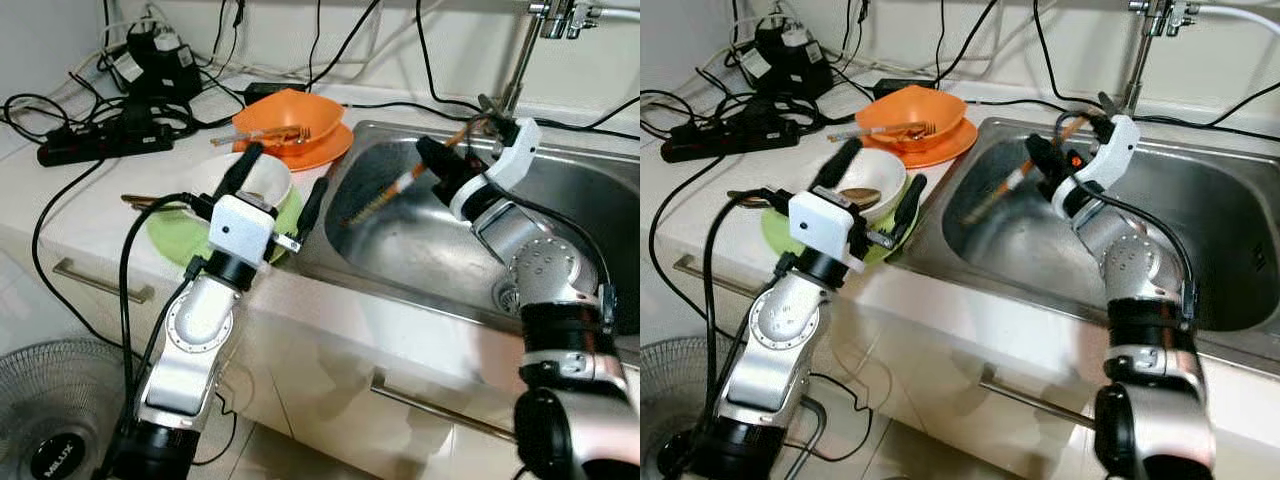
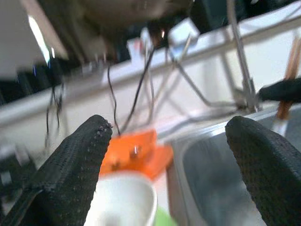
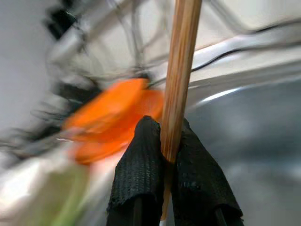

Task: Kitchen organization

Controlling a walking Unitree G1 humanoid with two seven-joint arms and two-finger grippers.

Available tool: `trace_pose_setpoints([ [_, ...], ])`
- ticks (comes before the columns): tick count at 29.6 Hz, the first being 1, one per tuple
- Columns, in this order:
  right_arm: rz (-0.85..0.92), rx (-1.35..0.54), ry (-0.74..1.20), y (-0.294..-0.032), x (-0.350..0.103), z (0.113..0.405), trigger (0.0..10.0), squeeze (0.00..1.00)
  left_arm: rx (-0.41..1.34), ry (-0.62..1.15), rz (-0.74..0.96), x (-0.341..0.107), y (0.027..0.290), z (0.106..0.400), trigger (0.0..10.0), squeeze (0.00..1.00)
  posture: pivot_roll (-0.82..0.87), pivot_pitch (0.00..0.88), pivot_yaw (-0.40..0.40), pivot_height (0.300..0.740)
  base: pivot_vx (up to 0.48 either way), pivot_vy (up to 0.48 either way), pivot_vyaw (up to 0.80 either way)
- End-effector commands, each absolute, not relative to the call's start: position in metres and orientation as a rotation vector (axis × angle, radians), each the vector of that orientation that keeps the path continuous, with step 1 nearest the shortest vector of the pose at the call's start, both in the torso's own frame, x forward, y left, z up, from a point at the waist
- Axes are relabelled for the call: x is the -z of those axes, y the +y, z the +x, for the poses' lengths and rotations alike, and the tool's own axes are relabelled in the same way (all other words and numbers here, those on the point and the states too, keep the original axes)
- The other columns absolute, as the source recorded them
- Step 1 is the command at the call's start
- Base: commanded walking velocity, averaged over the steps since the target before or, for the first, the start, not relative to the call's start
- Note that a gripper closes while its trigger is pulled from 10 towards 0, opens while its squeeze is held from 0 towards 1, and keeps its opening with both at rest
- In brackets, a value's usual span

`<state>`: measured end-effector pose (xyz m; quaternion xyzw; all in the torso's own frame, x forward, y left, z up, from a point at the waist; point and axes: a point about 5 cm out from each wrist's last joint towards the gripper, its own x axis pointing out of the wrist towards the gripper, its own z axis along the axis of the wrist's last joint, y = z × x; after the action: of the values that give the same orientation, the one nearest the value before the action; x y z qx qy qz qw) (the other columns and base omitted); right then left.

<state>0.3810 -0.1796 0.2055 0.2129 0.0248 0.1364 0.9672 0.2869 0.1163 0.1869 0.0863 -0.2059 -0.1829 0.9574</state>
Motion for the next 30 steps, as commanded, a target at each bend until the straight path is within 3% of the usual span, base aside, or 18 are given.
trace_pose_setpoints([
  [1,0.259,-0.281,0.036,-0.177,-0.207,0.387,0.0,0.0,0.383,-0.369,0.133,-0.187,0.119,0.288,10.0,1.0,-0.06,0.0,0.105,0.74,0.0,0.0,0.0],
  [9,-0.262,-0.333,0.135,-0.175,-0.173,0.392,0.0,0.0,0.518,-0.181,0.029,-0.175,0.103,0.292,10.0,1.0,-0.05,0.0,0.099,0.74,0.0,0.0,0.0],
  [15,-0.523,-0.402,0.223,-0.174,-0.149,0.39,0.0,0.0,0.581,-0.042,-0.01,-0.167,0.095,0.293,10.0,1.0,-0.05,0.0,0.1,0.74,0.0,0.0,0.0],
  [27,-0.759,-0.463,0.329,-0.182,-0.128,0.384,0.0,0.0,0.652,0.092,0.01,-0.159,0.094,0.292,10.0,1.0,-0.05,0.0,0.106,0.74,0.0,0.0,0.0],
  [28,-0.791,-0.47,0.346,-0.183,-0.125,0.384,6.7,0.0,0.655,0.103,0.014,-0.157,0.094,0.291,10.0,1.0,-0.05,0.0,0.108,0.74,0.0,0.0,0.0],
  [29,-0.818,-0.478,0.362,-0.184,-0.123,0.383,10.0,0.0,0.662,0.116,0.015,-0.156,0.094,0.291,10.0,1.0,-0.05,0.0,0.109,0.74,0.0,0.0,0.0],
  [30,-0.833,-0.484,0.372,-0.184,-0.122,0.382,10.0,0.0,0.667,0.126,0.015,-0.155,0.093,0.29,10.0,1.0,-0.05,0.0,0.109,0.74,0.0,0.0,0.0],
])
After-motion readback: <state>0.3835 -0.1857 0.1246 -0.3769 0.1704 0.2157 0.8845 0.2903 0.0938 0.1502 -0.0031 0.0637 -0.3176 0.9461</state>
